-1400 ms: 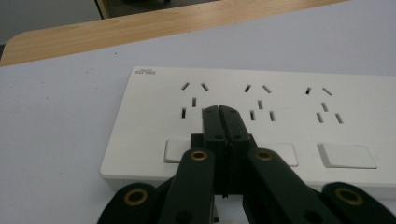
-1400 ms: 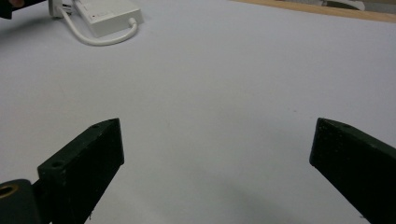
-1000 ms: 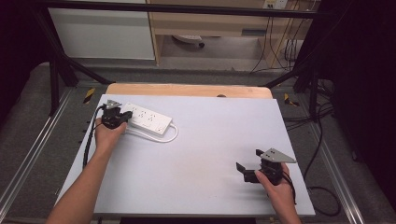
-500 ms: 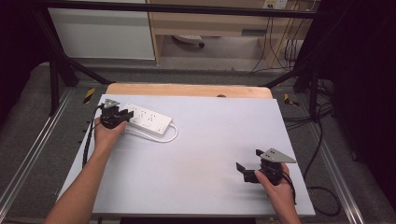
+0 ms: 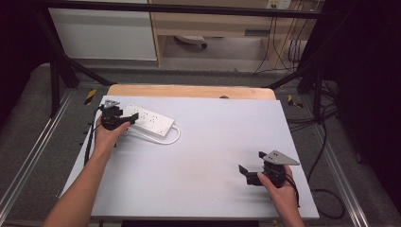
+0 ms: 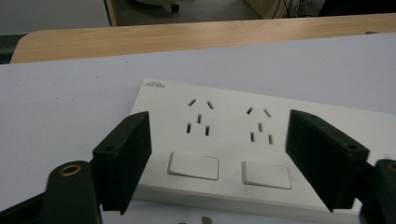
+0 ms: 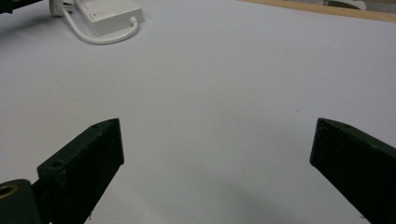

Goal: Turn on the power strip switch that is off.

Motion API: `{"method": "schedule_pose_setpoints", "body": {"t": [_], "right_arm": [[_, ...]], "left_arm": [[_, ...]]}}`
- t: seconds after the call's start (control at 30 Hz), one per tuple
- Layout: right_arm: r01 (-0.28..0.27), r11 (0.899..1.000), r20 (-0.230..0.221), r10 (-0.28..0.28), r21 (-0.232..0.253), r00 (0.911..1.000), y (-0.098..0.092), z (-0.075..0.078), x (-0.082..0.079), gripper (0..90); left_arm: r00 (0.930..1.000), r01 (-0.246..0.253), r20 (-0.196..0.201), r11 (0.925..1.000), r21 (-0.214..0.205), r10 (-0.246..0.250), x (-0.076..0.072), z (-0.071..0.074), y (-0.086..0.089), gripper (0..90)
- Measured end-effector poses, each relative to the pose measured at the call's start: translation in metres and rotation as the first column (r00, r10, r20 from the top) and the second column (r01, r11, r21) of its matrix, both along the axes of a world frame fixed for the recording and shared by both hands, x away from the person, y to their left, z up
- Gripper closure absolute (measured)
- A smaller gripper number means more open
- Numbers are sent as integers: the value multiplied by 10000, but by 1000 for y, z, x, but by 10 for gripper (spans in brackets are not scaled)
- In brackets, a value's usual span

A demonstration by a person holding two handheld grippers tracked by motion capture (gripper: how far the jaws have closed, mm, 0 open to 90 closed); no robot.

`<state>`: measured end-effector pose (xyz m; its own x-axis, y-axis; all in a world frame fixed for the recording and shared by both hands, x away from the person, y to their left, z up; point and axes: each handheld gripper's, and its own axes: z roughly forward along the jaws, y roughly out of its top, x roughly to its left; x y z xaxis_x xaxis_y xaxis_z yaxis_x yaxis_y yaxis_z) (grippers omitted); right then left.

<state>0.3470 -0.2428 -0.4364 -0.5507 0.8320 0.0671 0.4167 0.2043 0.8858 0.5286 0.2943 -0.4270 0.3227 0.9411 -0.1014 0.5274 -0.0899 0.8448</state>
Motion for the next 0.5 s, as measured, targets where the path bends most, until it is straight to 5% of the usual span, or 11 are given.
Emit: {"method": "schedule_pose_setpoints", "body": {"t": [0.2,0.5], "right_arm": [[18,10000,-4,-18,15,10000,0,0,0,32],[-9,10000,-7,9,35,10000,0,0,0,31]], "left_arm": [[9998,109,185,9995,-312,-103,0,2,0,130],[9987,152,493,9991,-384,-133,-1,5,-5,120]]}}
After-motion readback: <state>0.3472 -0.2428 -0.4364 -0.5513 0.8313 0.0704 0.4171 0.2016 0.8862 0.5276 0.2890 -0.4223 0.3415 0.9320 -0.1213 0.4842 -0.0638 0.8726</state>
